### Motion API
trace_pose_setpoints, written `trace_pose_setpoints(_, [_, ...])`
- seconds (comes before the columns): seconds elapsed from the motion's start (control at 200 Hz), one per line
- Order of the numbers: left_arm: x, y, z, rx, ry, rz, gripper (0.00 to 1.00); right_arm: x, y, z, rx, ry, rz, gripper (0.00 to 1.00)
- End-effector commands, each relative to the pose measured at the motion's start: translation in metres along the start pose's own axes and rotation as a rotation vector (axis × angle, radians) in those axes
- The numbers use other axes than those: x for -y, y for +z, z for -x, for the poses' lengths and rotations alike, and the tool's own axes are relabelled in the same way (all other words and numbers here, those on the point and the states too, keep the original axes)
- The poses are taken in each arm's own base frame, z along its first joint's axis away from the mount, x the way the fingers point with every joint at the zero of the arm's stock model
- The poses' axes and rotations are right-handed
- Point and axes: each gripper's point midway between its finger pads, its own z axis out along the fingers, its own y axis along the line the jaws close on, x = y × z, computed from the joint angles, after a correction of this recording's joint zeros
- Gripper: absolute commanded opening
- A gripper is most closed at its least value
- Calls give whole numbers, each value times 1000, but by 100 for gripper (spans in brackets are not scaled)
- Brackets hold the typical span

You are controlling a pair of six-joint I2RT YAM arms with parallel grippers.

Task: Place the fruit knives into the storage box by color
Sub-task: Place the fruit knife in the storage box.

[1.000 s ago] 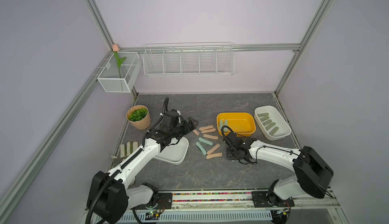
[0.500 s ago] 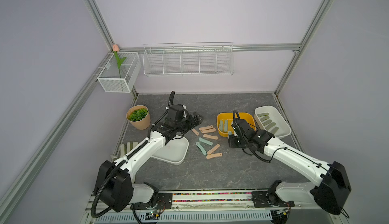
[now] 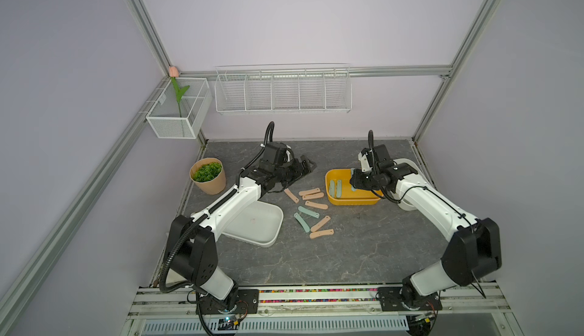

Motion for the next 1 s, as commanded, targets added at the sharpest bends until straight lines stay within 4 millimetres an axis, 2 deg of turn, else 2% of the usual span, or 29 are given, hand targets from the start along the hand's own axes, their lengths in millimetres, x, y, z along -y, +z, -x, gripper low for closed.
trace_pose_setpoints(0.0, [8, 5, 2, -28, 15, -12, 99, -5, 13, 4, -32, -12, 57, 26])
trace_pose_setpoints(0.2, [10, 14, 2, -48, 12, -20, 99, 6, 50, 3, -97, 17, 54, 24])
trace_pose_setpoints(0.345, [10, 16, 2, -52, 9, -24, 99, 16, 68, 2, -125, -2, 18, 24])
trace_pose_setpoints(0.575, [13, 16, 4, -52, 11, -37, 99, 31, 90, 4, -158, -1, -22, 24])
trace_pose_setpoints(0.765, [15, 19, 4, -62, 11, -46, 99, 32, 102, 8, -166, 11, -17, 24])
trace_pose_setpoints(1.0, [14, 25, 3, -73, 10, -48, 99, 35, 117, 3, -195, 20, -23, 25])
